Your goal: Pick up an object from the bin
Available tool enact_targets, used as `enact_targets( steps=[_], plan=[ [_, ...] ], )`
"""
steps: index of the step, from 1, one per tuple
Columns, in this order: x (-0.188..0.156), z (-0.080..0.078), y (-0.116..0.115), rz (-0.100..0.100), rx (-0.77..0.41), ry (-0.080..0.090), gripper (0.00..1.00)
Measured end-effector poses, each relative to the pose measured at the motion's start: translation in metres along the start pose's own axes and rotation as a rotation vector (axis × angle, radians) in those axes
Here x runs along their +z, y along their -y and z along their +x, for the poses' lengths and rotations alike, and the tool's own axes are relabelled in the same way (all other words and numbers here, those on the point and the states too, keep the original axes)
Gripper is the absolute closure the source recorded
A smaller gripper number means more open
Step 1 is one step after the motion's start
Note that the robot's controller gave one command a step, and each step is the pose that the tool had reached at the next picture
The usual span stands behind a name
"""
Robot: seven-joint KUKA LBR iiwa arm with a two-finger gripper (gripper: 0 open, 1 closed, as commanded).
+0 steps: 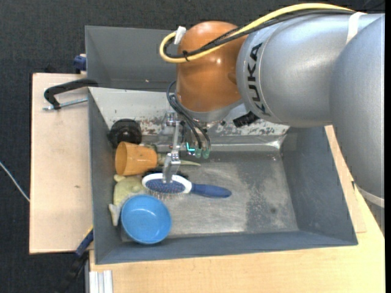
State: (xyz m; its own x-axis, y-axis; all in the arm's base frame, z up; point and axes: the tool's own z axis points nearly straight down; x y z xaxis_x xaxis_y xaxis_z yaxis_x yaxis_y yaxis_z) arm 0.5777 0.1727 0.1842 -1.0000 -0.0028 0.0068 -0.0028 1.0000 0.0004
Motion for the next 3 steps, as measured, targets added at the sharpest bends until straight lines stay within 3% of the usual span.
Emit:
enact_targets(
  steps=[1,2,3],
  plan=[
    [0.085,-0.007,0.000,-0.004,-0.133,0.017,0.00],
    [0.111,0.017,0.069,-0.003,-0.243,0.017,0.00],
    [0.111,0.040,0.107,-0.005,-0.093,0.017,0.00]
  ],
)
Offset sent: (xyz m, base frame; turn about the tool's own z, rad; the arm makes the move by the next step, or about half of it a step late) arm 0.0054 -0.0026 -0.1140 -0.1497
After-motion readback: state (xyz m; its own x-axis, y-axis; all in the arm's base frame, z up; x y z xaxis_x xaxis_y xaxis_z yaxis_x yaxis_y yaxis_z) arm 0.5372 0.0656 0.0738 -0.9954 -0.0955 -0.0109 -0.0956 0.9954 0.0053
